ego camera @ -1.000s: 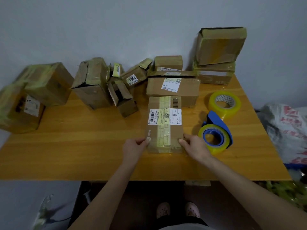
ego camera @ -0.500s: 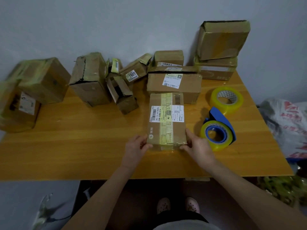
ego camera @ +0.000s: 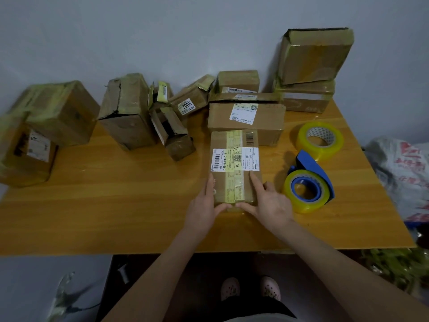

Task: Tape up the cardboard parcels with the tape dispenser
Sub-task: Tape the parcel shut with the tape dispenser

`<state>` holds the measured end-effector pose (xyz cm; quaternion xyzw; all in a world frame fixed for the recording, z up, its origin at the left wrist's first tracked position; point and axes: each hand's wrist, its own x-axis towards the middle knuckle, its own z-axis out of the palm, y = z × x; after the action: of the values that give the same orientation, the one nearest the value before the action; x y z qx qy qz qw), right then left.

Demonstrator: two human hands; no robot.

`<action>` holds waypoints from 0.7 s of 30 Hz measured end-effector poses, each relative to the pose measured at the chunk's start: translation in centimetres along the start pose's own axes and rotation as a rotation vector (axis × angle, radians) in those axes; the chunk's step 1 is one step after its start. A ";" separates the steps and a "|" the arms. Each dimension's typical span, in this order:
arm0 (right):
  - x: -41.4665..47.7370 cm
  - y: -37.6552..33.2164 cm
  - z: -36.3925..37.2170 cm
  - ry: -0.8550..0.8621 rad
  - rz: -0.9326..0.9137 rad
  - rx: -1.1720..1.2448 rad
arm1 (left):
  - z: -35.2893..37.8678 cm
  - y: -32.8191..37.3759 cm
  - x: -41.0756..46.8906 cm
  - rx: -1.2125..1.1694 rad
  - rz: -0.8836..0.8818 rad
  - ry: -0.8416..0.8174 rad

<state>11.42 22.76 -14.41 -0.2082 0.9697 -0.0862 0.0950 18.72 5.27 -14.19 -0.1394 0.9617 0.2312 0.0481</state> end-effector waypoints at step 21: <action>-1.5 -1.9 -1.2 -0.386 -0.375 0.119 | -4.4 -0.5 2.6 0.110 0.008 -0.013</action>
<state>13.24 21.83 -12.64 -0.3908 0.8714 -0.1178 0.2723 16.21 2.17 -10.90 -0.1315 0.9731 0.1788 0.0610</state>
